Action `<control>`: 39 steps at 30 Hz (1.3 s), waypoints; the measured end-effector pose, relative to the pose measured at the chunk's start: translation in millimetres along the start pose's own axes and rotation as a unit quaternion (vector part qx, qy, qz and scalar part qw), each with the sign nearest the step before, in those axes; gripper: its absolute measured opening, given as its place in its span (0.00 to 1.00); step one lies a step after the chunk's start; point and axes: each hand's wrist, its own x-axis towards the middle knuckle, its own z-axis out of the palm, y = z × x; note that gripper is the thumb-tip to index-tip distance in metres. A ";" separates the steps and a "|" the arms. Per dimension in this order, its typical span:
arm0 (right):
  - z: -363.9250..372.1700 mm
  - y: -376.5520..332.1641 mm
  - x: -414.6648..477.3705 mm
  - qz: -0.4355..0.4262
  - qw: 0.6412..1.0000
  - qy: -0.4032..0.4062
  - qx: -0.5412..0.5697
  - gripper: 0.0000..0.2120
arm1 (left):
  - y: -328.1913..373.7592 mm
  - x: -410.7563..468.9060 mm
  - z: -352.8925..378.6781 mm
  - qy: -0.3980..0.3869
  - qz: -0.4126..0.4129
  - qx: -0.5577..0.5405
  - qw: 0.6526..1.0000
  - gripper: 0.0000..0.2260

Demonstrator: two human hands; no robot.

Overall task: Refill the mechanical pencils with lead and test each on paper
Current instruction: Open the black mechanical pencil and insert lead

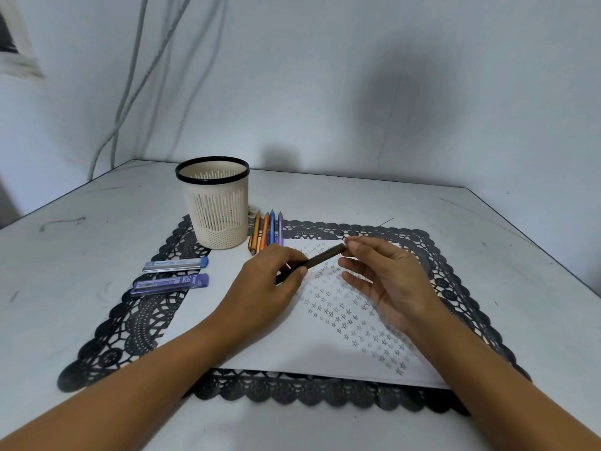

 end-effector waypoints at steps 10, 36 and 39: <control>5.3 0.7 -7.0 -0.115 0.977 0.025 -0.176 0.12 | -1.1 -0.4 0.3 -0.002 0.007 -0.001 1.000 0.05; 5.2 2.0 -14.3 -0.159 0.902 -0.016 -0.402 0.12 | -1.0 0.2 -0.4 -0.005 0.000 -0.023 1.000 0.05; 14.2 4.8 -27.5 -0.346 0.807 -0.045 -0.475 0.09 | -1.2 1.4 -1.5 -0.003 -0.008 -0.037 0.999 0.05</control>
